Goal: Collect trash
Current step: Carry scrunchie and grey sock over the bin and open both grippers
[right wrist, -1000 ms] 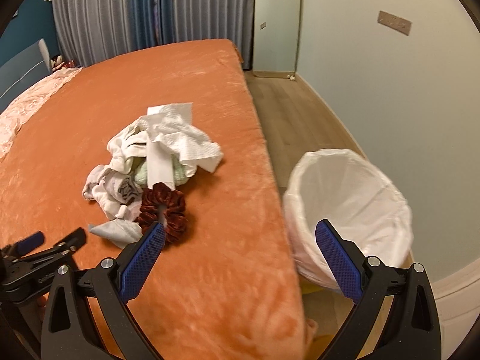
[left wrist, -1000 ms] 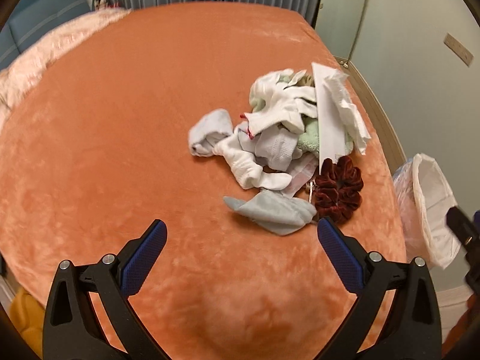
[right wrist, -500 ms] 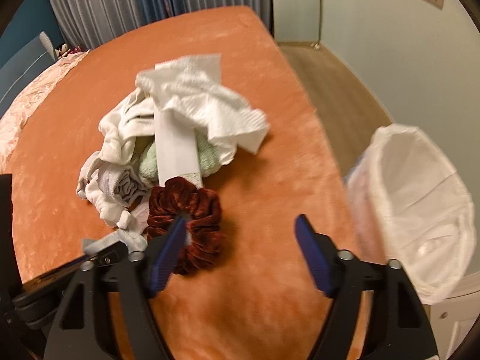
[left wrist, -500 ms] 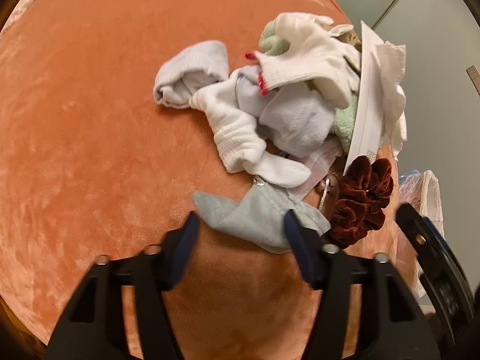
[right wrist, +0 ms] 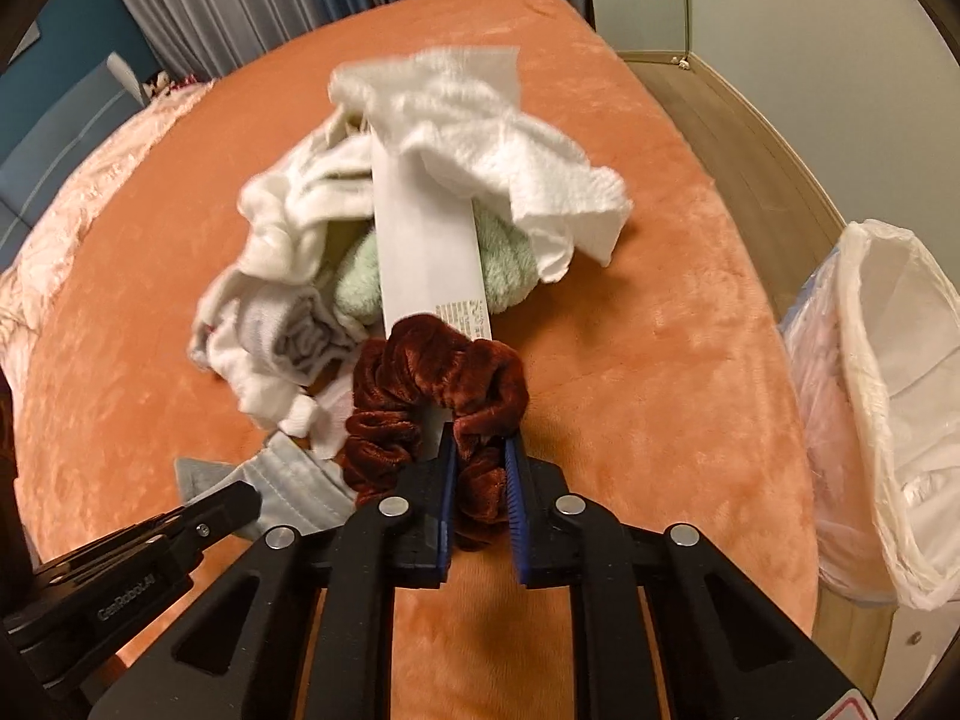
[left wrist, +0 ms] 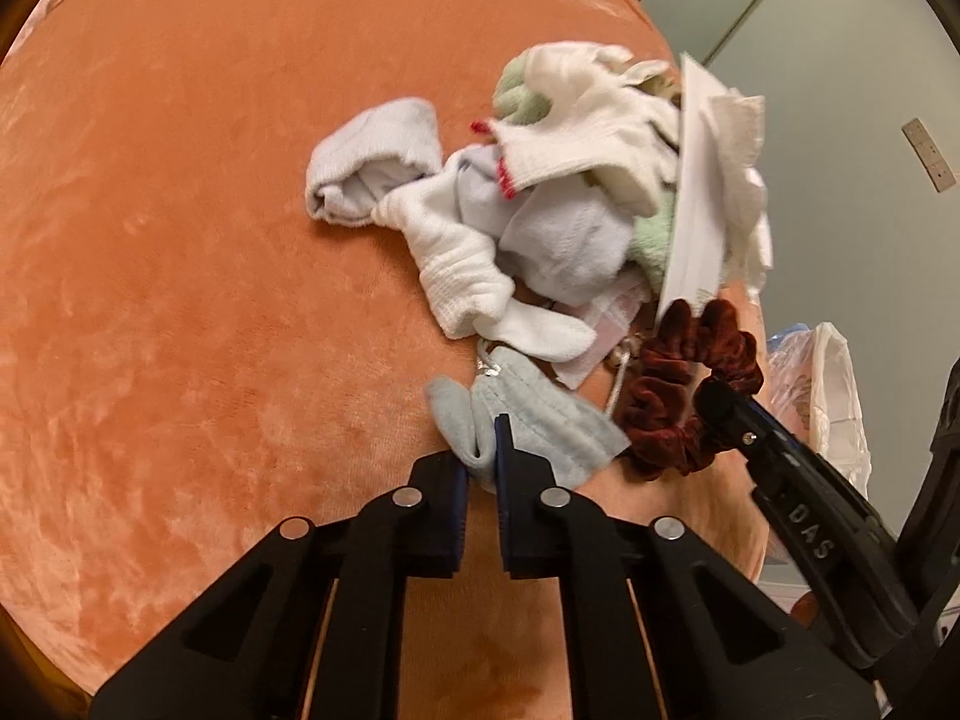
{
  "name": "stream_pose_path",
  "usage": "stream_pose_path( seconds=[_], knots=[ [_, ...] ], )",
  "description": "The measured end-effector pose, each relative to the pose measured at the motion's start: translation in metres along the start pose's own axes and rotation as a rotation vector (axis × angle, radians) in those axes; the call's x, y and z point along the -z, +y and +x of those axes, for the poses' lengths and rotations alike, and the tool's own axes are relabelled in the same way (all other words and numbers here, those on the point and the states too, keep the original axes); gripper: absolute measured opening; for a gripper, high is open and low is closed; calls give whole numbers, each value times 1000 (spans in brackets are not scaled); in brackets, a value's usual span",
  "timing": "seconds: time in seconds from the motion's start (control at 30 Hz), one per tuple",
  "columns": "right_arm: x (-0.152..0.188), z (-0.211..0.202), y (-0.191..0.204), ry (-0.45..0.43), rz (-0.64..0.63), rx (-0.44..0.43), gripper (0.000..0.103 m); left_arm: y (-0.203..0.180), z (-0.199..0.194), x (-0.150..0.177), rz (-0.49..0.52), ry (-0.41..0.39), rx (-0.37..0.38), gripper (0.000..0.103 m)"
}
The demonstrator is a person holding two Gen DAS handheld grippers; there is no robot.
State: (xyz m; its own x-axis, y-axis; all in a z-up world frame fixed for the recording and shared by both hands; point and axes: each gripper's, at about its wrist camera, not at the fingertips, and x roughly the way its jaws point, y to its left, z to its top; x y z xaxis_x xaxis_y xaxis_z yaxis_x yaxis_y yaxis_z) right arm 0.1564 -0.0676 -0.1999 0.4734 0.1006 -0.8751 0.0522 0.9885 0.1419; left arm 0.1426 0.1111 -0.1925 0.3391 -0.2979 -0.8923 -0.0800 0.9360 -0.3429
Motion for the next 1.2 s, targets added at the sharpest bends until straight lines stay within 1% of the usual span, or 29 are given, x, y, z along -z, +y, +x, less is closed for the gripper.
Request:
stream_pose_path(
  seconds=[0.17, 0.27, 0.37, 0.5, 0.67, 0.83, 0.87, 0.97, 1.07, 1.2],
  knots=[
    [-4, -43, -10, -59, 19, 3, 12, -17, -29, 2, 41, -50, 10, 5],
    [-8, -73, -21, -108, 33, 8, 12, -29, -50, 0, 71, -82, 33, 5],
    [-13, -104, -33, -159, 41, 9, 12, -51, -71, 0, 116, -125, 57, 5],
    [-19, -146, -49, -229, 48, 31, 12, -89, -105, -1, 182, -181, 107, 5],
    [-25, -187, -85, -287, 76, 76, 12, -150, -128, 1, 266, -224, 173, 5],
    [-24, -216, -127, -326, 111, 132, 12, -222, -133, 7, 356, -227, 234, 5],
    [-24, -222, -140, -334, 126, 148, 12, -230, -131, 9, 367, -225, 238, 5],
    [-24, -231, -165, -345, 154, 171, 12, -264, -121, 17, 415, -207, 260, 5],
    [-21, -235, -187, -346, 183, 193, 12, -291, -109, 24, 453, -190, 272, 5],
    [-15, -232, -212, -338, 222, 208, 12, -318, -96, 33, 487, -167, 282, 5]
  ],
)
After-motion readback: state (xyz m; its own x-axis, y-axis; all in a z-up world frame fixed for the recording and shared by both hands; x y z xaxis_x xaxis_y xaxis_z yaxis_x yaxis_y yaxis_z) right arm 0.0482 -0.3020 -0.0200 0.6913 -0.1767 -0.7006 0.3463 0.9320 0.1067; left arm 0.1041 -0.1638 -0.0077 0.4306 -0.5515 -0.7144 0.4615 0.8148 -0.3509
